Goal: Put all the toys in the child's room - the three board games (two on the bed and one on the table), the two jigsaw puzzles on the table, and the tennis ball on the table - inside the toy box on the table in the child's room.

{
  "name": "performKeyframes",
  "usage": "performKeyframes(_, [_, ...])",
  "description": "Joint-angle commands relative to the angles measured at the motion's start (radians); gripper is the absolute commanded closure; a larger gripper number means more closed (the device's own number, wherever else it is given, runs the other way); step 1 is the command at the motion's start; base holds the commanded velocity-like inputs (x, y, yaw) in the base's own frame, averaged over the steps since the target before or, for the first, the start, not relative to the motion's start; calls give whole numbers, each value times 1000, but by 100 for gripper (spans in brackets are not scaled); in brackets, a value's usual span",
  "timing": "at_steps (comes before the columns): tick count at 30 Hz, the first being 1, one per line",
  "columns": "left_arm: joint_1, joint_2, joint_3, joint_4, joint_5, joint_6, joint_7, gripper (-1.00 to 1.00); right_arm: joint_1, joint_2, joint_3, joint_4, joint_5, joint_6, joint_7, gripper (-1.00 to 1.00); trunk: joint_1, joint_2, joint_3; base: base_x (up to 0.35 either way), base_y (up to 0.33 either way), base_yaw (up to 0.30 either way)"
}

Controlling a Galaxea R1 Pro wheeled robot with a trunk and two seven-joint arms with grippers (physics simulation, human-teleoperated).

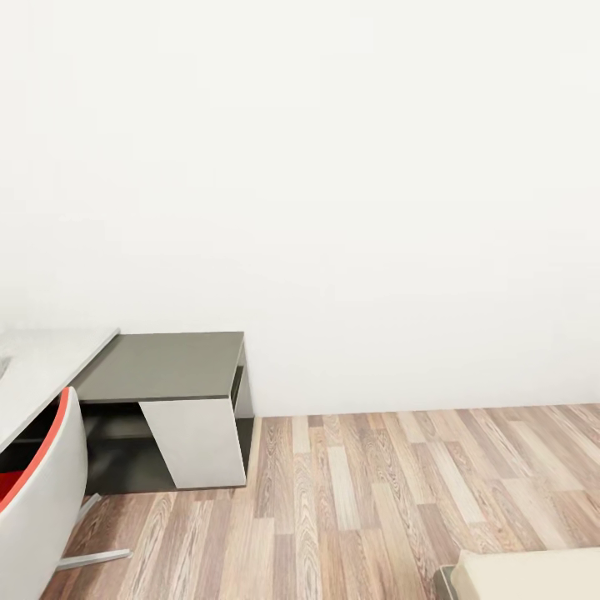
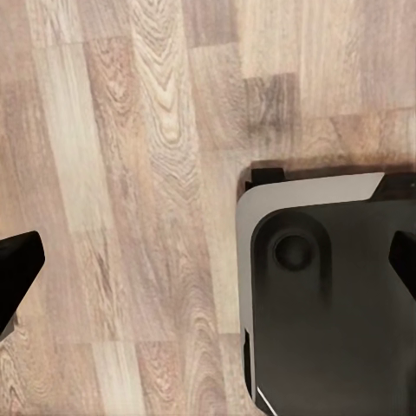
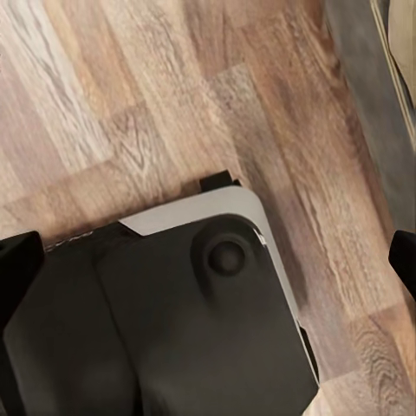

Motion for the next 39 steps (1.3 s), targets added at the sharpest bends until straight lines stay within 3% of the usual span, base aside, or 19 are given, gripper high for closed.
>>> performKeyframes(1, [0,0,-9,0,7,-2,3,-100,-1,0,9,1,-9,-10,-4,-100,0,-2,-2,0,0,0])
performKeyframes(23, [0,0,-9,0,7,-2,3,-100,-1,-1,8,25,-17,-32,-9,-100,0,-2,-2,0,0,0])
performKeyframes(29, [0,0,-9,0,7,-2,3,-100,-2,-9,7,106,-18,-33,-31,-100,0,-2,-2,0,0,0])
performKeyframes(39, [-1,0,-9,0,7,-2,3,-100,-2,-3,8,127,-18,-32,-34,-100,0,-2,-2,0,0,0])
